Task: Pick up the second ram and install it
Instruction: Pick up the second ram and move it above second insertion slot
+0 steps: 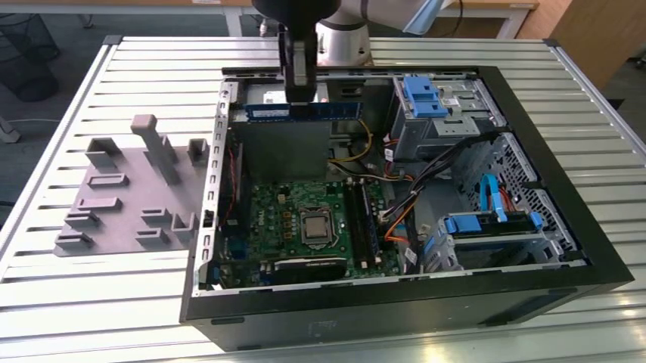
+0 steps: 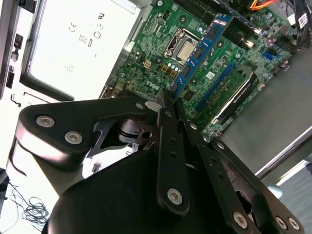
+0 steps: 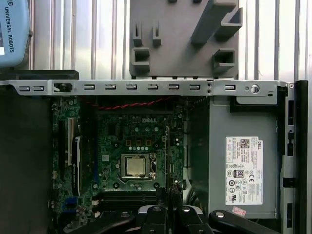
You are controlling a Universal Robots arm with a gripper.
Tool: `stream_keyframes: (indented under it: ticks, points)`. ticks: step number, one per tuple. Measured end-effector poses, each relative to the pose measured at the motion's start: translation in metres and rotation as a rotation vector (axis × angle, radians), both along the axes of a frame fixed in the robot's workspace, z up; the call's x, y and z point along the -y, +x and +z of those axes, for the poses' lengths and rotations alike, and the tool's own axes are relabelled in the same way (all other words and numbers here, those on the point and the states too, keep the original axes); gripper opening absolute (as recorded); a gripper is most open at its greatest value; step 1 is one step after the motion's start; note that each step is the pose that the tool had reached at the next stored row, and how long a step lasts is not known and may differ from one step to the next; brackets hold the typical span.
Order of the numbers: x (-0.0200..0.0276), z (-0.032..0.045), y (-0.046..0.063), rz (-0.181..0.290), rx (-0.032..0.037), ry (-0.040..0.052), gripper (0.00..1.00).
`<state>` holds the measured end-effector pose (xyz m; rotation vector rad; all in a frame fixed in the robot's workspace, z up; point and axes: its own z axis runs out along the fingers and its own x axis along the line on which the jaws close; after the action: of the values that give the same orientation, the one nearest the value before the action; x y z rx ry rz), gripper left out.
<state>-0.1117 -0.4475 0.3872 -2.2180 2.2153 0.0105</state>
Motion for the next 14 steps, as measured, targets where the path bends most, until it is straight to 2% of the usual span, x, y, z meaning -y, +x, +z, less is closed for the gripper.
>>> stream_keyframes:
  ticks: [7, 14]
  points:
    - [0.0000, -0.0005, 0.011, -0.005, -0.0001, 0.0000, 0.14]
    - [0.0000, -0.0007, 0.027, -0.008, -0.0001, -0.0001, 0.14]
